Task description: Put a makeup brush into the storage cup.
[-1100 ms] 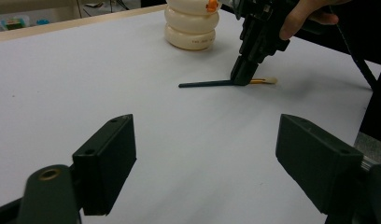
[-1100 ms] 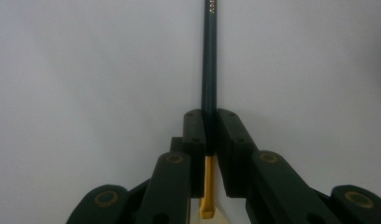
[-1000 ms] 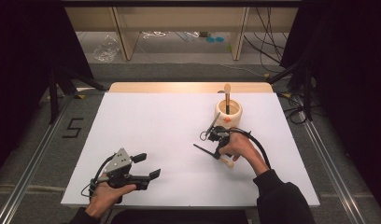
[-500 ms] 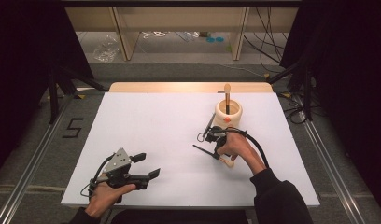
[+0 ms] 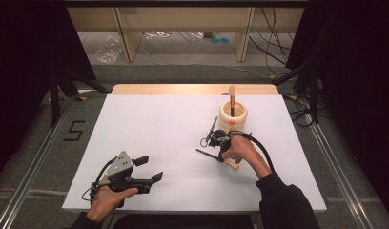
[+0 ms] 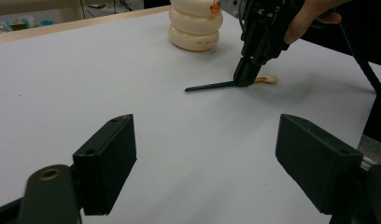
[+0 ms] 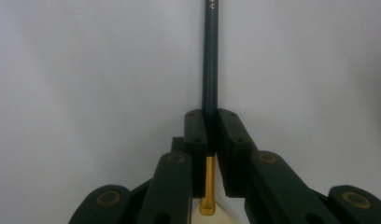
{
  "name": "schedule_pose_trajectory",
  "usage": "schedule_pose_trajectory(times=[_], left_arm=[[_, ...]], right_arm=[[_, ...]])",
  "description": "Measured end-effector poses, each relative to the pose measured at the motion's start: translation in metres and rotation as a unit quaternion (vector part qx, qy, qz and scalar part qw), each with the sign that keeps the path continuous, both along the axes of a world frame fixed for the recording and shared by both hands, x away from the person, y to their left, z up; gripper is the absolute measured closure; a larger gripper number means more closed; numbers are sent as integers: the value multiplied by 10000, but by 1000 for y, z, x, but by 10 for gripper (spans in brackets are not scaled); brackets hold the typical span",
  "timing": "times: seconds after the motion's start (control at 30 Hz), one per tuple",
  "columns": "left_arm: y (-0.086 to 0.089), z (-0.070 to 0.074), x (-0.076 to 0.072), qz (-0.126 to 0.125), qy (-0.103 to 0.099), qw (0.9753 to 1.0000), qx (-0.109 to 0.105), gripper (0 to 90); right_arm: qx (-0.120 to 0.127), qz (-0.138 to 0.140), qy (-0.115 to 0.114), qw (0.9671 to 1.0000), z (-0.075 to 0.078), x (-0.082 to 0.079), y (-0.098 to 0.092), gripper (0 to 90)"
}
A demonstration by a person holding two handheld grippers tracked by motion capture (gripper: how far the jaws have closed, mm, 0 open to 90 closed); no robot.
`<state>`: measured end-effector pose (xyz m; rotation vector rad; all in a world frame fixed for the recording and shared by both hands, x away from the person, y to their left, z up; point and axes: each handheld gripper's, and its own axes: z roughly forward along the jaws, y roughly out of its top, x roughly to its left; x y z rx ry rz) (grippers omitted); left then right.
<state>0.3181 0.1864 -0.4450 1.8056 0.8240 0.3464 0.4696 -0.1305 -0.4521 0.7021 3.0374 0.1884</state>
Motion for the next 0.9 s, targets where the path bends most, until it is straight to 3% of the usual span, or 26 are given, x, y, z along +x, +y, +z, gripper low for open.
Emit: schedule_pose_trajectory(times=[0.03,0.23,0.27,0.43,0.53,0.6,0.9], left_arm=[[0,1,-1,21,25,10000,32,200],[1,1,0,43,15,10000,-3,200],[1,1,0,45,17,10000,-7,201],[3,0,1,72,11,10000,25,201],[4,-1,2,31,-8,10000,42,201],[4,-1,2,39,5,9998,171,200],[5,-2,4,-17,75,9998,156,199]], right_arm=[[108,-115,2,9999,2,-2,1,832],[501,-17,-270,9984,19,-2,-3,832],[572,-115,-286,9979,22,-3,-3,832],[815,40,-434,9957,34,-6,-7,832],[743,256,-580,9952,39,-10,-9,832],[773,404,-572,9945,43,-15,-8,832],[926,903,-796,9884,60,-41,10,832]])
